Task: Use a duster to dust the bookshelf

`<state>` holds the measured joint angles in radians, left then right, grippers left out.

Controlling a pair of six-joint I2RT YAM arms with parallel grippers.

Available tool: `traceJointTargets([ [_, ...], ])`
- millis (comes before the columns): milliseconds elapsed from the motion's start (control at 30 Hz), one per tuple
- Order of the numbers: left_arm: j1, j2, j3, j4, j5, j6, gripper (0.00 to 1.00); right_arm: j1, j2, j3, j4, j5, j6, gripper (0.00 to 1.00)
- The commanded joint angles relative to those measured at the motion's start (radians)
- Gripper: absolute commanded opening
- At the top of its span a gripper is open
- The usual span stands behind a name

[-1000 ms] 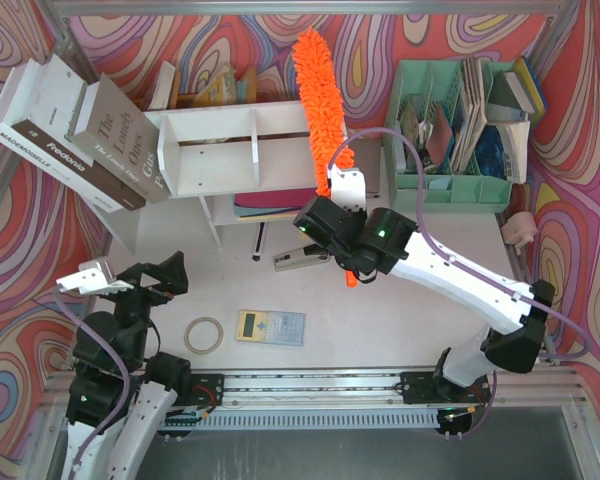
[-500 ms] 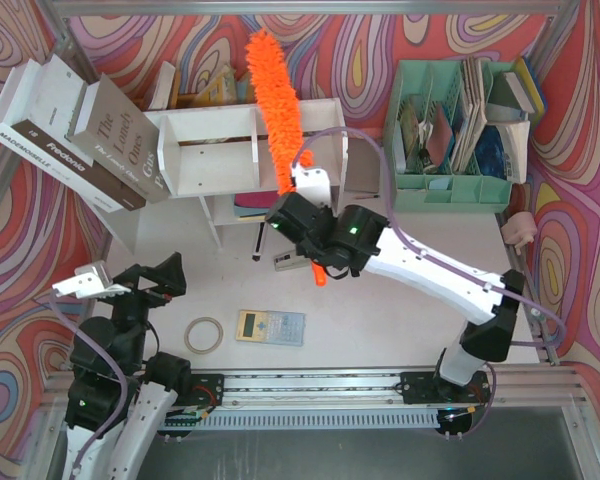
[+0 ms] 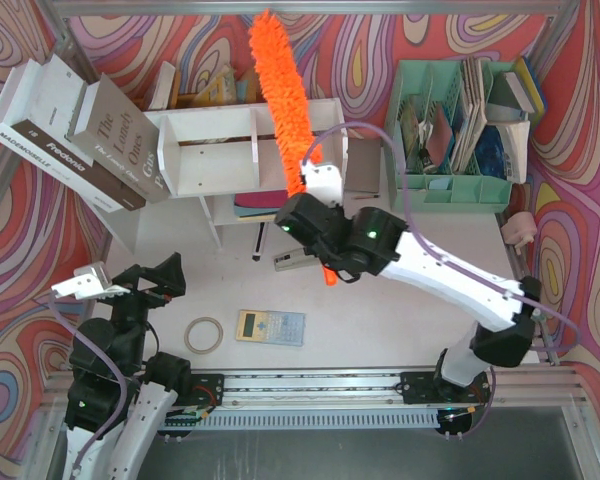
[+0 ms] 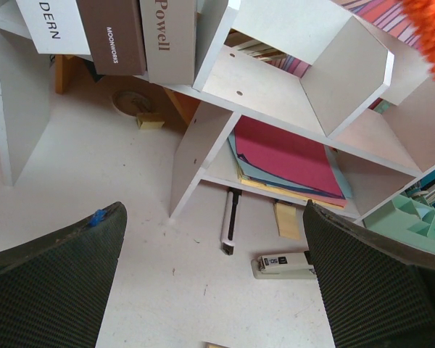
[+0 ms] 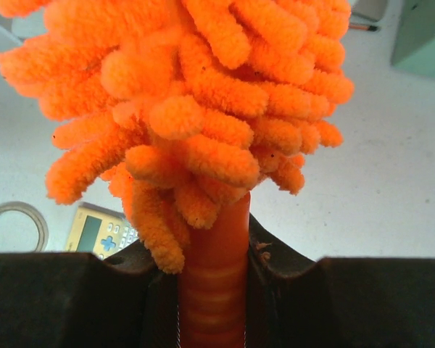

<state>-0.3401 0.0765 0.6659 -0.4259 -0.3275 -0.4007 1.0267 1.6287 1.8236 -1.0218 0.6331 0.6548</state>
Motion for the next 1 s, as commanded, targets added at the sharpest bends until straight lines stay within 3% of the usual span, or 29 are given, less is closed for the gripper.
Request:
traceJointTargets([
  [0,0.005,-0.013,-0.004,-0.004,-0.011,-0.007,0.99,-0.003,-0.143,0.006,-0.054,0.170,0.030,0.00],
  [133,0.004,-0.009,-0.004,-0.005,-0.015,-0.006,0.98,-0.010,-0.213,-0.043,-0.102,0.239,0.071,0.00],
  [367,0.004,0.018,-0.001,-0.007,-0.005,-0.004,0.98,-0.049,-0.327,-0.206,-0.113,0.225,0.108,0.00],
  [967,0.005,0.062,-0.001,-0.007,0.003,0.000,0.99,-0.125,-0.435,-0.635,0.140,0.008,0.102,0.00],
])
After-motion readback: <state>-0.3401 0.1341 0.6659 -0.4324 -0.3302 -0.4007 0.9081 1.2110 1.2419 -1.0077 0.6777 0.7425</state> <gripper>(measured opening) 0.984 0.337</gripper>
